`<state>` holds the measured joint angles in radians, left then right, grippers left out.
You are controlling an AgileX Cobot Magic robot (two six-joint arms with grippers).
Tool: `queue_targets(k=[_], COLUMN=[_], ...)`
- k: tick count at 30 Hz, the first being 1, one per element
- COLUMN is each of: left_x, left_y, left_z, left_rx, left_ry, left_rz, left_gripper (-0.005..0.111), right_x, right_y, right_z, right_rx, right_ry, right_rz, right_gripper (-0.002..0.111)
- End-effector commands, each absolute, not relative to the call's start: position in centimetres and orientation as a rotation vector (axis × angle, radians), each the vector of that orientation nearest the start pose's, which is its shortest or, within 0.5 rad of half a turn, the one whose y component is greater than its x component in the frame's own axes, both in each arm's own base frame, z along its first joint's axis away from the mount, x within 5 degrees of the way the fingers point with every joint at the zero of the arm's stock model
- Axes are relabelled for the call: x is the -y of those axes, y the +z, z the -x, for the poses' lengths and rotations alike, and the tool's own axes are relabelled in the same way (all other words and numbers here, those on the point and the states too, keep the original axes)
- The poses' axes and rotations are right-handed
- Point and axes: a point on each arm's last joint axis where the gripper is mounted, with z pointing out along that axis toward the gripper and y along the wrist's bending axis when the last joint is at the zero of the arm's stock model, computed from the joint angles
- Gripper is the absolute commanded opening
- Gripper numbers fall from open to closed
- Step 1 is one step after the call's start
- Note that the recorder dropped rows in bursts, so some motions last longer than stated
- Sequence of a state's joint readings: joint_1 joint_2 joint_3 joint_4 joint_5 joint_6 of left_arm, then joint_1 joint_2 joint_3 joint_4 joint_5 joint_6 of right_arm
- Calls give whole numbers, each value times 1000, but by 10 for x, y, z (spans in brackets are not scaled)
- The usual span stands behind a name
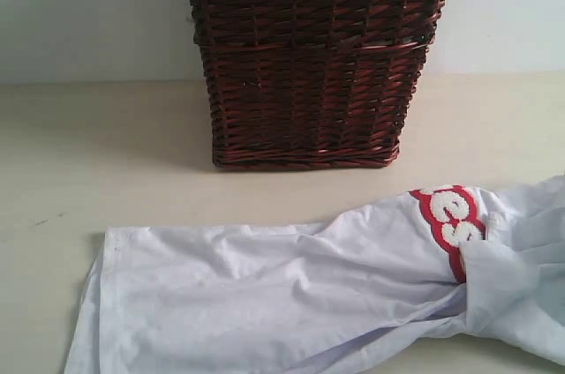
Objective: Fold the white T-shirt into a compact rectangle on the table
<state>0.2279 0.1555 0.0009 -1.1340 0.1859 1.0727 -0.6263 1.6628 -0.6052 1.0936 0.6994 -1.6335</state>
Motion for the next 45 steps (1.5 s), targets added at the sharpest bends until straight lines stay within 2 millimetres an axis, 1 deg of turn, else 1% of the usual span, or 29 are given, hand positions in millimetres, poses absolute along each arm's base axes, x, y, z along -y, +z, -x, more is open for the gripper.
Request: queue_targets(k=[1, 4, 7, 11, 13, 16, 18, 21, 22, 25, 28, 29, 30, 34, 36, 39, 43, 45], left_x=[0, 0, 0, 0, 0, 0, 0, 0, 0, 0, 0, 0, 0, 0, 0, 0, 0, 0], left_y=[197, 197, 197, 197, 197, 197, 197, 197, 197, 197, 197, 197, 197, 197, 197, 197, 197, 197], left_z=[-69, -69, -69, -69, -69, -69, -69, -69, -69, -69, -69, -69, -69, -69, -69, -69, -69, -69], left_rx=[-1710, -1710, -1710, -1710, -1710, -1710, -1710, -1710, -1710, -1710, -1710, -1710, -1710, -1710, -1710, -1710, -1710, -1710], left_ry=[-17, -17, -17, -17, -17, -17, -17, -17, -17, -17, -17, -17, -17, -17, -17, -17, -17, -17], left_rz=[119, 119, 119, 119, 119, 119, 119, 119, 119, 119, 119, 119, 119, 119, 119, 119, 119, 119], left_gripper=[0, 0, 0, 0, 0, 0, 0, 0, 0, 0, 0, 0, 0, 0, 0, 0, 0, 0], right_x=[99, 91, 85, 79, 75, 72, 75, 86, 88, 99, 119, 124, 128, 136, 139, 140, 133, 126], right_y=[143, 156, 168, 181, 186, 185, 184, 178, 177, 176, 171, 169, 167, 166, 169, 176, 184, 187], right_z=[-228, -228, -229, -230, -231, -234, -236, -238, -238, -232, -224, -221, -219, -217, -219, -224, -228, -229], right_rx=[-2527, -2476, -2411, -2329, -2302, -2312, -2315, -2354, -2360, -2365, -2399, -2417, -2450, -2485, -2476, -2453, -2414, -2397], right_ry=[503, 588, 681, 762, 786, 774, 733, 569, 549, 528, 396, 368, 347, 297, 284, 308, 419, 459], right_rz=[81, 113, 70, 11, 21, 33, 3, -67, -69, -111, -169, -171, -132, -94, -88, -64, 31, 96], right_gripper=[0, 0, 0, 0, 0, 0, 0, 0, 0, 0, 0, 0, 0, 0, 0, 0, 0, 0])
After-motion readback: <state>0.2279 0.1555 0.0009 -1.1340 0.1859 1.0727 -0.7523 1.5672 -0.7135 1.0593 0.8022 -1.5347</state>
